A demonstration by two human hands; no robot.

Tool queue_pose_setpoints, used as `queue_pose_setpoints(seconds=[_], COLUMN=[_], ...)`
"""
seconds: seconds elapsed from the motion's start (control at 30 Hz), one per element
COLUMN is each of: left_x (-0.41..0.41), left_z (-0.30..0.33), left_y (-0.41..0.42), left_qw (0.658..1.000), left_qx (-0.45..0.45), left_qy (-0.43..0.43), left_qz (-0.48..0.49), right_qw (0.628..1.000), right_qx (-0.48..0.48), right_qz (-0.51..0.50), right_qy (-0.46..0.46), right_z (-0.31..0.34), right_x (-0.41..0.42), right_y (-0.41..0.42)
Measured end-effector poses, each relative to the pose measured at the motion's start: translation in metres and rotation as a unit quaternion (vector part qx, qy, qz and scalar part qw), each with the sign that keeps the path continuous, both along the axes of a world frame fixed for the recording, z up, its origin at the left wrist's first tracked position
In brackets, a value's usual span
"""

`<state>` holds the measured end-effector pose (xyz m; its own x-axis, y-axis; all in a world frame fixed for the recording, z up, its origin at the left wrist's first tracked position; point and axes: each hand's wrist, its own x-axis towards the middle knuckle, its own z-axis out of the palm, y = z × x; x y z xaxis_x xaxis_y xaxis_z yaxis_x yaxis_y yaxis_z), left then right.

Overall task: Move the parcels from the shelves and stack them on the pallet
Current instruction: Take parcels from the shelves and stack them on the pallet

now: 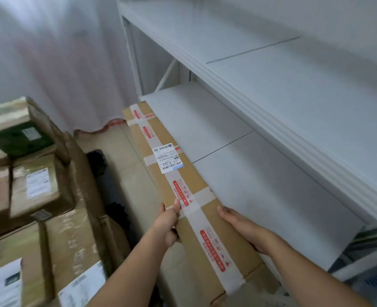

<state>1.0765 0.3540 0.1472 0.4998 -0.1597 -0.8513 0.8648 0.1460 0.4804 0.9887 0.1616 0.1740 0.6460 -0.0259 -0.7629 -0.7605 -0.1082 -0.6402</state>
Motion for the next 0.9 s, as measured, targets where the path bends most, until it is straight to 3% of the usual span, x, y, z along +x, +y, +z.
queue_pose_setpoints(seconds=[0.37, 0.67, 0.9], left_x=[-0.076, -0.171, -0.201], left_z=[0.123, 0.206, 0.222], left_y=[0.122, 0.207, 0.309], left_qw=[0.985, 0.968, 0.964], left_qx=[0.005, 0.000, 0.031], left_qy=[-0.106, -0.207, -0.241], left_qz=[0.134, 0.143, 0.103], right_qw=[0.990, 0.979, 0.970], right_qx=[0.007, 0.069, 0.110], right_qz=[0.058, 0.056, 0.046], right_qy=[-0.125, -0.183, -0.210], right_z=[0.104, 0.158, 0.170], right_x=[-0.051, -0.109, -0.120], right_y=[0.097, 0.177, 0.290])
